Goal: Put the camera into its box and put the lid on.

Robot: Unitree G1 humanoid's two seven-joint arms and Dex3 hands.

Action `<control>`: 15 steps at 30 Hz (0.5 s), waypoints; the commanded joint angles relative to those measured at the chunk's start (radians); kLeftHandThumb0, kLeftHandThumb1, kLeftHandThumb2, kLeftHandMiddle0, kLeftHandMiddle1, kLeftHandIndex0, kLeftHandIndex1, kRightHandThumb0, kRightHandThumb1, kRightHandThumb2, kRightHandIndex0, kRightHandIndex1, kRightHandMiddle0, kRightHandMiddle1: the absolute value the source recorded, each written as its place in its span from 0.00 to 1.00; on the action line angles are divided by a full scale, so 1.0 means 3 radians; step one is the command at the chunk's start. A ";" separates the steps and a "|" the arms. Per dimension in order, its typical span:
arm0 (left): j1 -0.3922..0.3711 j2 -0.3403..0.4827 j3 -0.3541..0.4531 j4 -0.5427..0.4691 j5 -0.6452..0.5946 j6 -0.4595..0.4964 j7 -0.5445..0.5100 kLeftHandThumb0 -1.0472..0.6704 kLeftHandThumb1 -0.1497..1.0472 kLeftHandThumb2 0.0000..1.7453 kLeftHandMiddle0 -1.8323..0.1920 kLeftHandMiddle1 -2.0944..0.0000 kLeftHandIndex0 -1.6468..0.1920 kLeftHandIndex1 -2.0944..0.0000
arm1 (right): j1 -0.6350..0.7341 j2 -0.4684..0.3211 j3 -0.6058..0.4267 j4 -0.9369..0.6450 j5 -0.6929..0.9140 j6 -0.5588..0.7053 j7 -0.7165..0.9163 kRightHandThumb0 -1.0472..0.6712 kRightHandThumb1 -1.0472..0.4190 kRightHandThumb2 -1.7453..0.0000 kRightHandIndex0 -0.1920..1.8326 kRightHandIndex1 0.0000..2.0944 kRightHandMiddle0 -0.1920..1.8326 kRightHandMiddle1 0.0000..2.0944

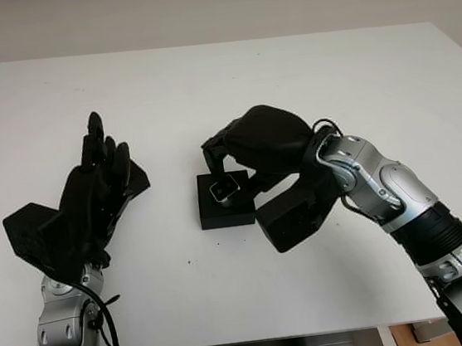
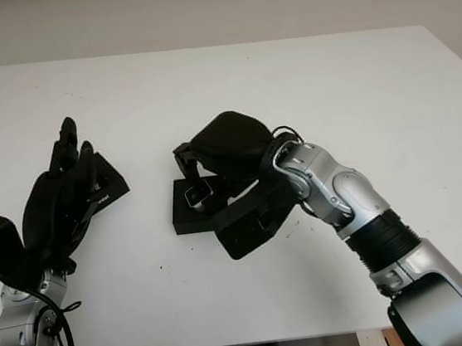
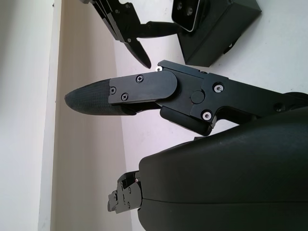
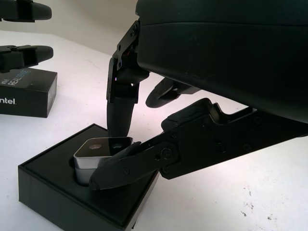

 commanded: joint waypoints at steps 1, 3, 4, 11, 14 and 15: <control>0.0016 0.0009 0.0003 -0.0060 0.0006 -0.0025 0.0007 0.16 1.00 0.29 1.00 1.00 1.00 1.00 | 0.0004 -0.0037 0.0006 -0.0041 -0.0012 -0.0007 -0.0005 0.31 0.04 0.97 0.39 0.11 0.32 0.75; 0.0010 0.0011 0.0001 -0.0059 0.0007 -0.0021 0.0010 0.16 1.00 0.30 1.00 1.00 1.00 1.00 | 0.0003 -0.0038 0.0007 -0.0055 -0.0022 0.0002 0.0011 0.31 0.04 0.97 0.39 0.12 0.32 0.75; 0.0007 0.0010 0.0002 -0.0060 0.0003 -0.0016 0.0011 0.16 1.00 0.30 1.00 1.00 1.00 1.00 | 0.0002 -0.0039 0.0009 -0.0060 -0.0031 0.0006 0.0017 0.31 0.05 0.97 0.39 0.12 0.32 0.75; -0.0016 0.0018 0.0002 -0.0030 0.0003 -0.0028 0.0001 0.16 1.00 0.29 1.00 1.00 1.00 1.00 | 0.0002 -0.0041 0.0016 -0.0041 -0.0051 -0.0005 0.0010 0.31 0.05 0.97 0.26 0.37 0.33 0.77; -0.0020 0.0017 0.0005 -0.0023 -0.0002 -0.0038 -0.0003 0.16 1.00 0.29 1.00 1.00 1.00 1.00 | 0.0027 -0.0015 -0.0008 -0.0025 0.0010 -0.0002 0.0001 0.32 0.05 0.97 0.25 0.38 0.32 0.77; -0.0021 0.0016 0.0007 -0.0022 -0.0002 -0.0039 -0.0001 0.16 1.00 0.29 1.00 1.00 1.00 1.00 | 0.0038 0.0004 -0.0025 -0.0010 0.0062 0.0007 0.0014 0.32 0.05 0.97 0.25 0.39 0.32 0.77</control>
